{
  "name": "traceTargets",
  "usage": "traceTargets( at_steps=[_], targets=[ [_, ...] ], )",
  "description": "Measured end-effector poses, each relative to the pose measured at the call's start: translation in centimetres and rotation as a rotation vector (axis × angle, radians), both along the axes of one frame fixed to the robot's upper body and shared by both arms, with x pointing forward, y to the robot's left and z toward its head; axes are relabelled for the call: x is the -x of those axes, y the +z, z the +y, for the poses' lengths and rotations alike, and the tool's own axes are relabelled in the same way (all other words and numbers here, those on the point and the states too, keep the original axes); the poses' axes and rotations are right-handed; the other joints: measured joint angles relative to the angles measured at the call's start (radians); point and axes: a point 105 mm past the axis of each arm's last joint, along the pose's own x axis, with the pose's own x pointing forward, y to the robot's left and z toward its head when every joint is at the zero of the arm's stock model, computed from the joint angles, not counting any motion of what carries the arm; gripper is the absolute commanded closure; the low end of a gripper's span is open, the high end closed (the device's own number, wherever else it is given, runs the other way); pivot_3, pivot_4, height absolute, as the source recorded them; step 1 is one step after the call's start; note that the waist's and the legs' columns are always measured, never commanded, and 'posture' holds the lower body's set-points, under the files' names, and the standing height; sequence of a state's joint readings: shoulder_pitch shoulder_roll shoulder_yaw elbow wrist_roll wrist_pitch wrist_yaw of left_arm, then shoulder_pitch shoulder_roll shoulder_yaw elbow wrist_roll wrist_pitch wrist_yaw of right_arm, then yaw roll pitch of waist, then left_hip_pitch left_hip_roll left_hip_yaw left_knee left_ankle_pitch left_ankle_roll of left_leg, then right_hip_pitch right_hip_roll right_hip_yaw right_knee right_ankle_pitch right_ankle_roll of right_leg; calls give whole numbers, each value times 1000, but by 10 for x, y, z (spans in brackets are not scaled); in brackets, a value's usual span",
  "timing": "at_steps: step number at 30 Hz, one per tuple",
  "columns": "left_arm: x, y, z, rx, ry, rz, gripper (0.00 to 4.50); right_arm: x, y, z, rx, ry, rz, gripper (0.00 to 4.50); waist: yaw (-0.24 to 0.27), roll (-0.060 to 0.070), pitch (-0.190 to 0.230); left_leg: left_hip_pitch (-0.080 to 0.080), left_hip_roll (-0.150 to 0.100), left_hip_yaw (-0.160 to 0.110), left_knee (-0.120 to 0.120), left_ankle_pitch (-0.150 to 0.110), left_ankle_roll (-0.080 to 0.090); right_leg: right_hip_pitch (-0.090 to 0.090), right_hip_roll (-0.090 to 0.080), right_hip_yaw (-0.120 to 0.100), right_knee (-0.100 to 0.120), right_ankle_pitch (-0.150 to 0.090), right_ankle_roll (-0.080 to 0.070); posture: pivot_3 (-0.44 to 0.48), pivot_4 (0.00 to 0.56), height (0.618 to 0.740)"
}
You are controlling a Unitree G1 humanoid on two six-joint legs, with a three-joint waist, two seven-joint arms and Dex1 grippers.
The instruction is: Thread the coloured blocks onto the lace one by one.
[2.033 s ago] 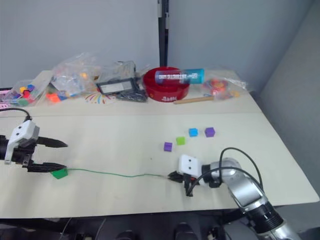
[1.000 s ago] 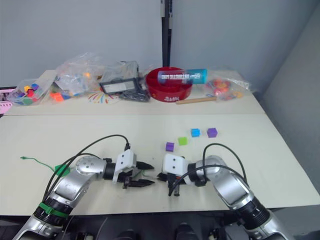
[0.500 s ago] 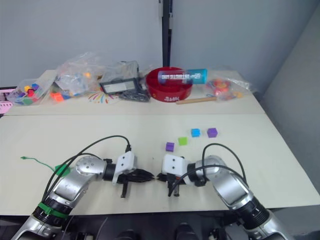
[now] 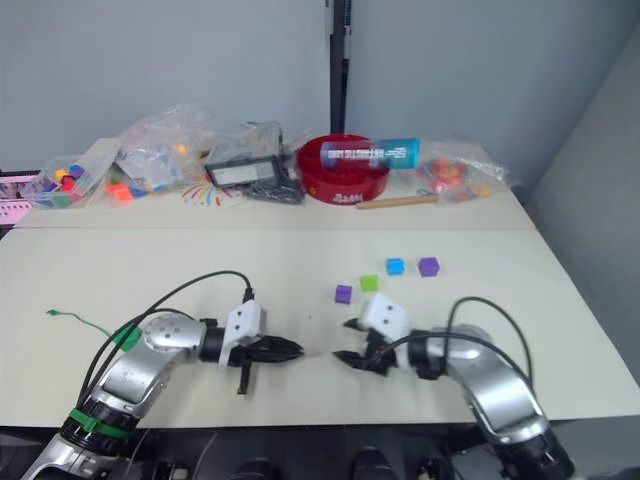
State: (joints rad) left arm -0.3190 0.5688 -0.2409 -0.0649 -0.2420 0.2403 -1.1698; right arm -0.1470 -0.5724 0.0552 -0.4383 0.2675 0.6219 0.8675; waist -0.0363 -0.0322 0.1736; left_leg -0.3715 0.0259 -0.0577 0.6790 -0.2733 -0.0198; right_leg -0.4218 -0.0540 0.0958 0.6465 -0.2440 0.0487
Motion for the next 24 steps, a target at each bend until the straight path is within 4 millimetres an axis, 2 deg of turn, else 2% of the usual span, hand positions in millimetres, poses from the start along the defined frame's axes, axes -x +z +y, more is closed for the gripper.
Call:
traceTargets(
  at_steps=[1, 2, 7, 11, 17, 24],
  targets=[
    [0, 0, 0, 3, 4, 1, 4500, -1, 0, -5, -29, -57, 0, 67, -1, 0, 0, 0, 0, 0, 0, 0, 0, 0, 0, 0, 0, 0, 0, 0, 150, 740],
    [0, 0, 0, 4, 6, 1, 4500, -3, -1, -11, -53, -125, -4, 27, -2, 0, 0, 0, 0, 0, 0, 0, 0, 0, 0, 0, 0, 0, 0, 0, 150, 740],
    [0, 1, 1, 19, 17, -1, 4500, -21, -21, -43, -68, -573, -60, 27, -10, 1, 0, 1, 0, 1, -1, 0, 0, -1, 0, 1, 1, 0, 0, 0, 150, 740],
    [0, 1, 0, 24, 15, 2, 4500, -38, -22, -50, -108, -842, -138, 27, -10, 1, -1, 1, 0, 1, -1, 0, 0, -1, 0, 1, 1, 0, 0, 0, 150, 740],
    [1, 1, -1, 33, 13, -11, 4500, -75, -18, -66, -92, -1018, -230, 27, -10, 1, -1, 1, 0, 2, -1, 0, 0, -1, 0, 1, 0, 0, 0, 0, 150, 740],
    [2, -1, 0, 34, 21, -6, 4500, -113, -14, -98, -73, -1055, -245, 27, -12, 1, -1, 1, 0, 1, -2, 0, 0, -1, 0, 1, 0, 0, 0, 0, 150, 740]
  ],
)
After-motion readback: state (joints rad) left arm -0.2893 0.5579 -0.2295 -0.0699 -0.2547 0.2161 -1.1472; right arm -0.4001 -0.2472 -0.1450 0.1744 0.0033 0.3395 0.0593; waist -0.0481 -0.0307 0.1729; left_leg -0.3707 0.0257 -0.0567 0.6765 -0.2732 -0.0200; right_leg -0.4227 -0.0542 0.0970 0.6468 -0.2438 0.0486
